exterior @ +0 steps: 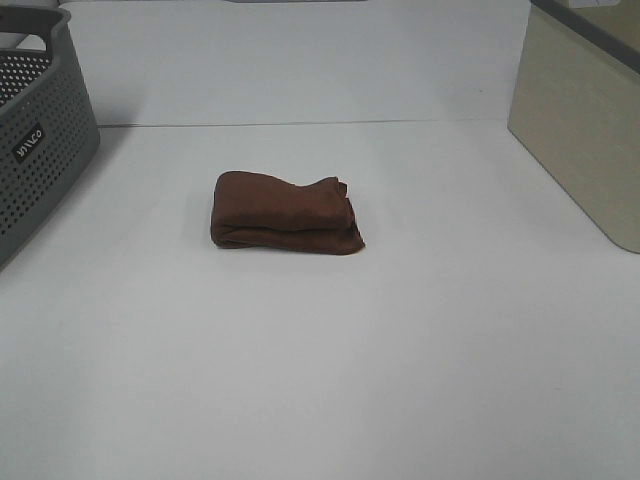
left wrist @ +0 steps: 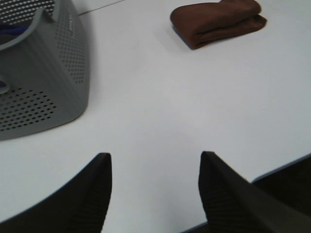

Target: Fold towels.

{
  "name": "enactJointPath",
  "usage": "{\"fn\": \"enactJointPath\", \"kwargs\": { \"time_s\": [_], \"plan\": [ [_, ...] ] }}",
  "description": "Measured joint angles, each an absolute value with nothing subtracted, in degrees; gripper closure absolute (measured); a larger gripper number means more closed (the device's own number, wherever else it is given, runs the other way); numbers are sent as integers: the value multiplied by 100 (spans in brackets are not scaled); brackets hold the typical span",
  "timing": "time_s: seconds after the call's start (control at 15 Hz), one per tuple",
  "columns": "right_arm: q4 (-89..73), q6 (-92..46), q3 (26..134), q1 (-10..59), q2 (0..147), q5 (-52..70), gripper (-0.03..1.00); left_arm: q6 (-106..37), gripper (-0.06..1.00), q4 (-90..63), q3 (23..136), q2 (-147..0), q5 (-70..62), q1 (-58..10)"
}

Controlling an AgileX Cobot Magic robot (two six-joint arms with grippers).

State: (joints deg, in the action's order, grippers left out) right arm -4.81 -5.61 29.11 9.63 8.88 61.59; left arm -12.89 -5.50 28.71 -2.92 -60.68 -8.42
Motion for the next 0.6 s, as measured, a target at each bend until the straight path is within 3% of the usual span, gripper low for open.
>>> {"fn": "enactJointPath", "kwargs": {
  "time_s": [0.27,0.6],
  "plan": [
    [-493,-561,2911,74,785,6154,14,-1289,42,-550,2871,-292,-6068,97],
    [-521,-561,2905,46,-11,6154,14,-1289,42,-550,2871,23,-6045,149]
  ]
}}
